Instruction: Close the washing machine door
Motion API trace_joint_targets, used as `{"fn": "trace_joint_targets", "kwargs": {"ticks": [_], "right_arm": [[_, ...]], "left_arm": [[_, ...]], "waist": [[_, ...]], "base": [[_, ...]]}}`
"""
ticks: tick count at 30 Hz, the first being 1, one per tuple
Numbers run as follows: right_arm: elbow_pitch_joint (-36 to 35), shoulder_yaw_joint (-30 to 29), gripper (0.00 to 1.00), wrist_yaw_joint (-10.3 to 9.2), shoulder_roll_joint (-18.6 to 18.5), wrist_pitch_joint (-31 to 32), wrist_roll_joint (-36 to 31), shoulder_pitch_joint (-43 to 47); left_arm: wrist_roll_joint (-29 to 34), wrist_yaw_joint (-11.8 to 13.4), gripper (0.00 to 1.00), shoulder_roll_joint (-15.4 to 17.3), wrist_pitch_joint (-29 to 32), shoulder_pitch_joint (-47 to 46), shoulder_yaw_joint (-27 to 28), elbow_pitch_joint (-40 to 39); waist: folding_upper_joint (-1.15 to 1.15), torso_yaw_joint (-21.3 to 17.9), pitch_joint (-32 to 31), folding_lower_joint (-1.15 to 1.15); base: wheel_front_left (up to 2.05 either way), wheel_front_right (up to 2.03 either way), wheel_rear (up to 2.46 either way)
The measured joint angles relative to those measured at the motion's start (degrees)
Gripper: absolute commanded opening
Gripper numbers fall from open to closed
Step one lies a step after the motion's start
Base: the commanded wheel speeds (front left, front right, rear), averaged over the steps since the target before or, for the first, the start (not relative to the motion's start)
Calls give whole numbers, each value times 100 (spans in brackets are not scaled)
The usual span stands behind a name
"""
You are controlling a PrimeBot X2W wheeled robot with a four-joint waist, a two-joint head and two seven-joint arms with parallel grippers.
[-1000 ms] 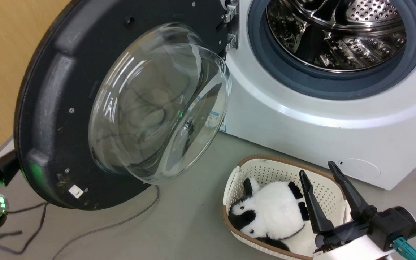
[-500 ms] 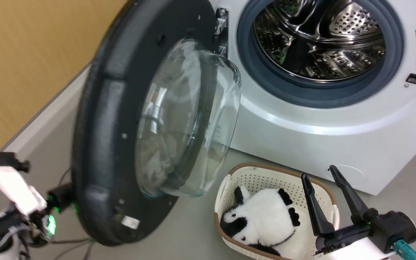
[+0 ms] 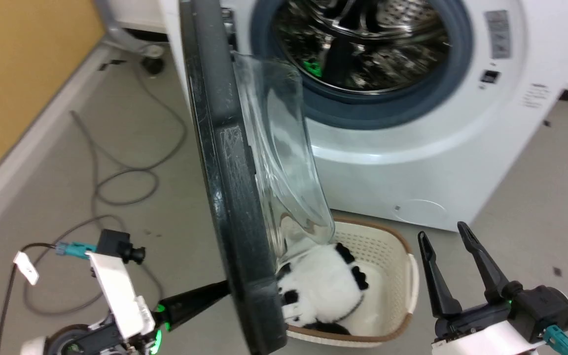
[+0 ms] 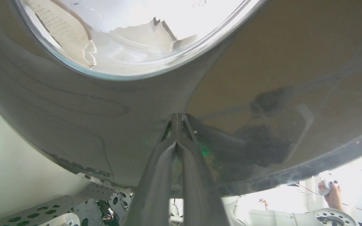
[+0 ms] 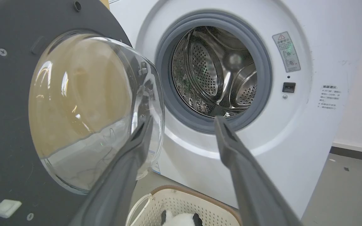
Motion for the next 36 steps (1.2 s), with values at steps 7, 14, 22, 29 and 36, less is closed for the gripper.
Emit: {"fn": "trace_joint_targets", "kwargs": {"ticks": [7, 14, 22, 29, 36], "right_arm": [[-42, -45, 100, 0, 25, 0, -18, -46], [-109, -93, 100, 0, 80, 0, -18, -147], [-158, -153, 100, 0, 115, 0, -1, -149], [-190, -146, 100, 0, 133, 0, 82, -152], [-197, -211, 100, 0, 135, 0, 145, -148]], "left_arm": [[-324, -112, 0, -46, -764, 71, -603, 220], [-546, -342, 0, -70, -2146, -107, -1113, 772], [-404, -504, 0, -71, -4062, -1000, -1377, 1659], [-223, -587, 0, -81, -5548, -1766, -1538, 2336], [-212, -598, 0, -97, -6035, -2054, -1849, 2586]], "waist": [[0, -708, 177, 0], [0, -1534, 392, 0], [0, -2414, 661, 0], [0, -2992, 865, 0], [0, -3112, 873, 0]], "base": [[0, 0, 0], [0, 0, 0], [0, 0, 0], [0, 0, 0], [0, 0, 0]]}}
